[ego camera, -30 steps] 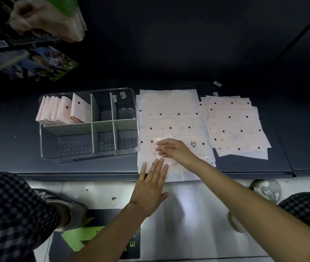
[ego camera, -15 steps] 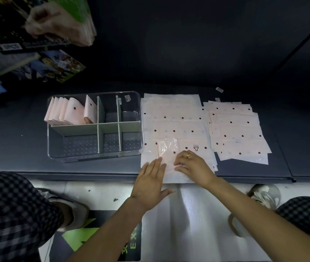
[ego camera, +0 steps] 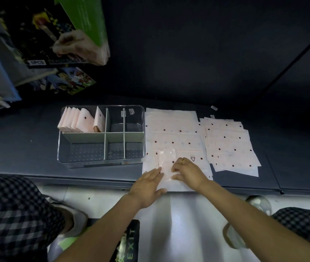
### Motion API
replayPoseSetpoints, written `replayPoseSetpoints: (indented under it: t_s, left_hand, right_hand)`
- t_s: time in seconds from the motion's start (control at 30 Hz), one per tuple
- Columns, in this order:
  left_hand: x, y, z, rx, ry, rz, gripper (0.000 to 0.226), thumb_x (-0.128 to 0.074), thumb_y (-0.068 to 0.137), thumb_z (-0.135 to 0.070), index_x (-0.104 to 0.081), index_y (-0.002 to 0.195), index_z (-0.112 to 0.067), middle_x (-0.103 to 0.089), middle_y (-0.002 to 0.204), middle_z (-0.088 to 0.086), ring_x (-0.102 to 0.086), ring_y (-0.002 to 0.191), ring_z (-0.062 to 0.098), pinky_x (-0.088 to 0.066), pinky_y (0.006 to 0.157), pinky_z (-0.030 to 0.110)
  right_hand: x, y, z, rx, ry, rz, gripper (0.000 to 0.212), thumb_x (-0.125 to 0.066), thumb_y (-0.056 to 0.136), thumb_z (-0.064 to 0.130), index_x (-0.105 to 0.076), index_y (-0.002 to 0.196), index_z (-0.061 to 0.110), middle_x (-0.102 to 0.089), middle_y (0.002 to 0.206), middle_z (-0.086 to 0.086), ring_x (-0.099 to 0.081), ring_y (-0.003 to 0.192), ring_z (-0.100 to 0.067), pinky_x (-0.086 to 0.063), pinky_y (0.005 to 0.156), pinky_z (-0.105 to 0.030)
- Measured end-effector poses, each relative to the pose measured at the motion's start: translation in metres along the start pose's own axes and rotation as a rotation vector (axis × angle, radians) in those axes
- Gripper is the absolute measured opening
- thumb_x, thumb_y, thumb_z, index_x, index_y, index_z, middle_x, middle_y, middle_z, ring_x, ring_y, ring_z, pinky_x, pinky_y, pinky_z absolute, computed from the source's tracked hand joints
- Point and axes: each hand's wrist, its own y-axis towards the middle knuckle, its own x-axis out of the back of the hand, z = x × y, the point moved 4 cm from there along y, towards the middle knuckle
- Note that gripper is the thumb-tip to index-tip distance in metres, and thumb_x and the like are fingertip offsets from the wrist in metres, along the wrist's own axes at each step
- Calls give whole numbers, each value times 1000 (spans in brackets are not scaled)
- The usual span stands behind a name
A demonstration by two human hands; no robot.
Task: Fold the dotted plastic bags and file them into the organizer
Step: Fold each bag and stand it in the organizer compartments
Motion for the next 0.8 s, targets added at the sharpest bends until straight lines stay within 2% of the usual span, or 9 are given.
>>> replayPoseSetpoints:
  t_s: [0.1, 0.17, 0.23, 0.3, 0.43, 0.53, 0.63, 0.73, 0.8]
  left_hand:
    - [-2, -1, 1, -8, 19, 18, 67, -32, 98, -52, -8, 152, -20, 7, 159, -5, 4, 145, 11, 8, 112, 23]
    - [-2, -1, 1, -10, 10, 21, 67, -32, 98, -52, -9, 152, -20, 6, 159, -4, 3, 145, 11, 7, 113, 24]
    - [0, -1, 2, -14, -8, 23, 66, -32, 98, -51, -11, 151, -20, 4, 159, -4, 1, 145, 11, 5, 114, 24]
    - [2, 0, 2, -7, -38, 11, 63, -34, 98, -50, -15, 151, -21, 0, 160, -5, -2, 145, 11, 1, 115, 26]
    - [9, 2, 0, 8, -109, -45, 58, -42, 97, -44, -25, 148, -23, -18, 157, -5, -15, 143, 14, -11, 115, 28]
    - [29, 4, -4, 9, -236, -221, 51, -56, 92, -31, -41, 141, -25, -45, 142, -4, -31, 133, 13, -25, 108, 25]
    - [60, 5, -7, 24, -415, -444, 40, -66, 86, -18, -58, 125, -21, -60, 123, -1, -44, 120, 14, -32, 94, 16]
    - [90, 4, -1, 96, -616, -495, 16, -67, 84, -15, -66, 100, -17, -65, 98, 1, -54, 95, 17, -43, 76, 26]
    - [110, 3, 4, 50, -701, -440, 5, -66, 85, -14, -61, 86, -14, -63, 81, 2, -56, 78, 21, -44, 68, 34]
  right_hand:
    - [-6, 1, 3, -49, -91, -30, 29, -61, 88, 31, -60, 110, 12, -53, 115, -4, -45, 112, -18, -44, 87, -30]
    - [-3, -1, 11, 6, -201, -99, 28, -66, 85, 33, -64, 105, 13, -58, 111, -4, -52, 107, -18, -49, 78, -28]
    - [1, -6, 21, 154, -390, -157, 26, -85, 64, 31, -70, 78, 15, -66, 85, -1, -63, 77, -16, -49, 54, -21]
    - [2, -9, 26, 223, -511, -173, 31, -93, 42, 21, -67, 59, 17, -62, 63, 2, -59, 54, -14, -43, 42, -18]
    - [5, -8, 27, 257, -496, -183, 42, -85, 26, 4, -67, 61, 17, -62, 62, 3, -61, 56, -15, -46, 46, -18]
    - [17, -7, 28, 218, -359, -197, 34, -83, 48, 4, -69, 77, 14, -66, 75, 0, -65, 70, -19, -50, 55, -23]
    - [42, -5, 25, 88, -105, -168, 8, -55, 92, 17, -59, 99, 17, -61, 88, 0, -55, 84, -19, -47, 68, -32]
    - [75, -4, 36, 12, 265, -193, 9, -46, 98, 24, -50, 90, 24, -58, 77, 3, -47, 66, -12, -38, 57, -17]
    - [94, -1, 51, 21, 388, -188, 8, -47, 98, 25, -50, 91, 25, -63, 78, 4, -50, 65, -11, -37, 59, -15]
